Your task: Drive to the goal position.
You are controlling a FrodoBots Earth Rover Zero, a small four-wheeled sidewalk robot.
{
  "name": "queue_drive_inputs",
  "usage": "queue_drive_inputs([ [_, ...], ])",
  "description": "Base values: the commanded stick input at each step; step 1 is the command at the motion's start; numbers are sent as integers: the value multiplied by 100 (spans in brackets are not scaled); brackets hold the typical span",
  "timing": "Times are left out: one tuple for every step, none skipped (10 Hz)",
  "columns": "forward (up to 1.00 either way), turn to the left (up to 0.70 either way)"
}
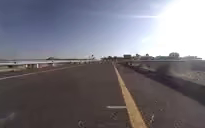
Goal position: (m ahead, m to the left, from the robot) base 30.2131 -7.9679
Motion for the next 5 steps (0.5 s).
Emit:
queue_drive_inputs([
  [70,0],
  [70,0],
  [70,-31],
  [70,-34],
  [70,-5],
])
